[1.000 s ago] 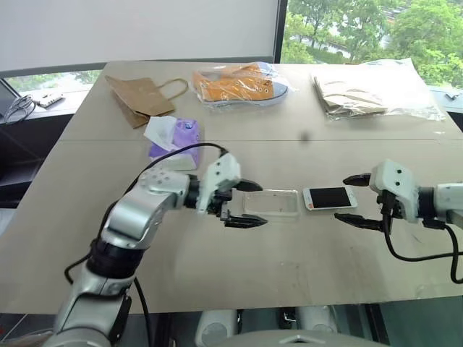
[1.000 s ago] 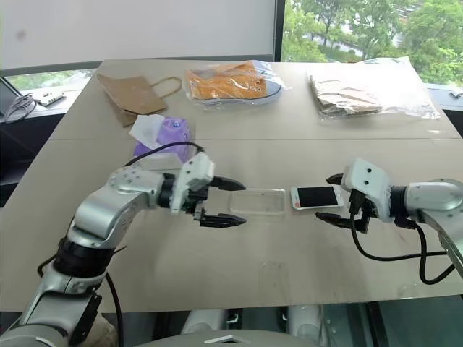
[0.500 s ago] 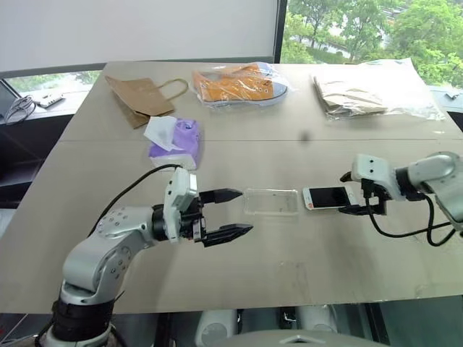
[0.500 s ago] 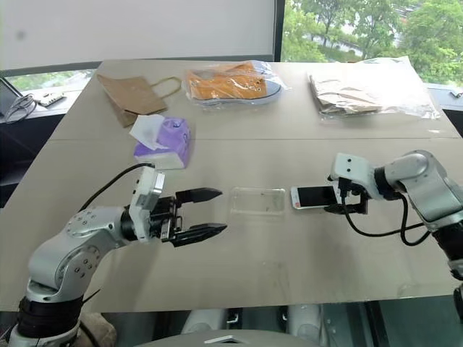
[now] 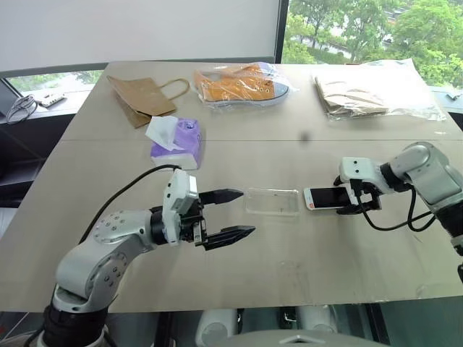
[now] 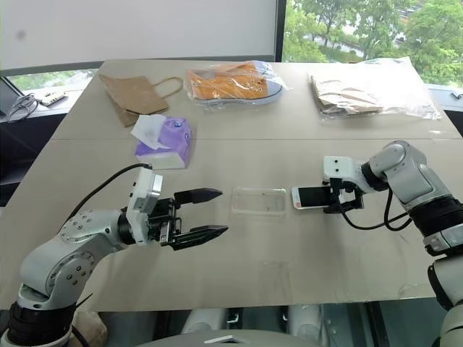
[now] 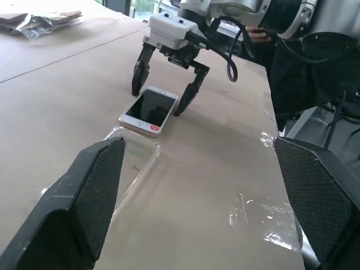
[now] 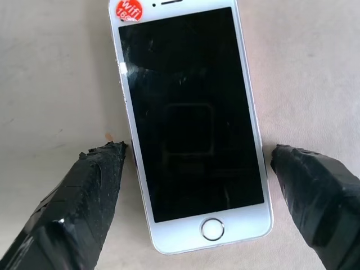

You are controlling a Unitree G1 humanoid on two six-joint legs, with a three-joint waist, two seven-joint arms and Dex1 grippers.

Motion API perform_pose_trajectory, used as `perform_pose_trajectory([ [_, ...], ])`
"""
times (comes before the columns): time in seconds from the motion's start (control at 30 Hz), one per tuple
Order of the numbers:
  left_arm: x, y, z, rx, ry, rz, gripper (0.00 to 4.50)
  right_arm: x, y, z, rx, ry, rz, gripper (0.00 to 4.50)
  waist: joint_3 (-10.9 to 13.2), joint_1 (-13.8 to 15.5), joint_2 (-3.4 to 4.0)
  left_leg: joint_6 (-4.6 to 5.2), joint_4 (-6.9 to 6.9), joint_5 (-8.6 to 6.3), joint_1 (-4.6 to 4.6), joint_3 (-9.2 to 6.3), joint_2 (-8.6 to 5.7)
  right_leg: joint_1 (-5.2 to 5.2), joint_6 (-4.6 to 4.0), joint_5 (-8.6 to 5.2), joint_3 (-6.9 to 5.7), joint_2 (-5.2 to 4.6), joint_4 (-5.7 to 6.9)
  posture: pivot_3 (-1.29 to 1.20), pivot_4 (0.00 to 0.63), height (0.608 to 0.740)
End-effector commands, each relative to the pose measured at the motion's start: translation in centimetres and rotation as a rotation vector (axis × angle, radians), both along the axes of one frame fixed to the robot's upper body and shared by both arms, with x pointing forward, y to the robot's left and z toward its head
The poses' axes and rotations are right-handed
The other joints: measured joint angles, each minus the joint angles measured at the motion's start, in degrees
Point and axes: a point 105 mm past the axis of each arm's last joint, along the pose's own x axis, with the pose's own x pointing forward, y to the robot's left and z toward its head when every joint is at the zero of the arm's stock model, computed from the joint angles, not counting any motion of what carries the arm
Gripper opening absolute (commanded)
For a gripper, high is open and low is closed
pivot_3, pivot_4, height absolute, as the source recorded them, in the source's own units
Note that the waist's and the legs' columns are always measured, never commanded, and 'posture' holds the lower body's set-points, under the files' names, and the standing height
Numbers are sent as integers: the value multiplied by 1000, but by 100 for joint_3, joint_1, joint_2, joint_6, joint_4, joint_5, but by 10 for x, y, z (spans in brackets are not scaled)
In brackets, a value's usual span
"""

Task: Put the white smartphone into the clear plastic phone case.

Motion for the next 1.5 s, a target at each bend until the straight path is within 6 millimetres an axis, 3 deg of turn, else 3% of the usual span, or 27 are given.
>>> perform_pose_trajectory([
  [0.03,-7,-7,10,-9,-47,-27,4348,-2,-10,-8,-60,39,-1,4500,0,7,0,0,0,0,8,0,0,9,-1,-1,0,-1,0,0,150,740],
  [0.13,-8,-4,5,10,-43,-21,4500,-1,-11,-10,-61,44,-7,3708,0,6,0,3,-5,-3,43,5,0,42,-22,-14,0,-4,-3,0,150,740],
  [0.2,-9,-1,0,31,-42,-19,4500,-2,-11,-12,-57,41,-9,2904,-1,3,1,3,-8,-3,49,9,0,42,-23,-14,2,-5,-2,0,150,740],
  [0.43,-7,4,-3,48,-44,-9,4500,-7,-7,-2,1,-19,-22,2887,-2,15,2,1,-13,-3,50,6,1,43,-24,-15,3,-12,-1,0,150,740],
  [0.67,9,30,-24,75,0,126,4500,-29,48,40,269,-37,-38,2886,17,-33,31,0,-29,-4,46,12,9,29,-23,-14,5,-31,0,0,150,740],
  [0.8,17,38,-36,107,-4,143,4500,-35,78,53,271,-108,-8,2885,22,-8,41,13,-33,-12,46,4,10,25,-24,-15,-5,-32,3,0,150,740],
  [0.93,24,46,-45,141,-9,142,4500,-29,110,61,261,-128,13,2885,23,-14,42,15,-33,-15,44,10,6,19,-25,-16,-14,-37,1,0,150,740],
  [1.13,31,46,-46,150,-29,133,4500,-12,122,32,56,-215,129,2882,22,11,41,-2,-35,-5,16,2,-1,0,-26,-14,-17,-35,-3,0,150,740],
  [1.23,33,47,-50,165,-31,136,4500,-13,122,26,13,-201,149,2882,21,-3,41,-10,-21,2,-55,13,-7,-68,-1,2,-18,-27,2,0,150,740],
  [1.5,33,45,-55,187,-39,124,4500,-14,121,17,-89,-201,185,2876,20,-6,39,-1,-21,-3,-45,15,-1,-62,2,2,-34,-15,2,0,150,740],
])
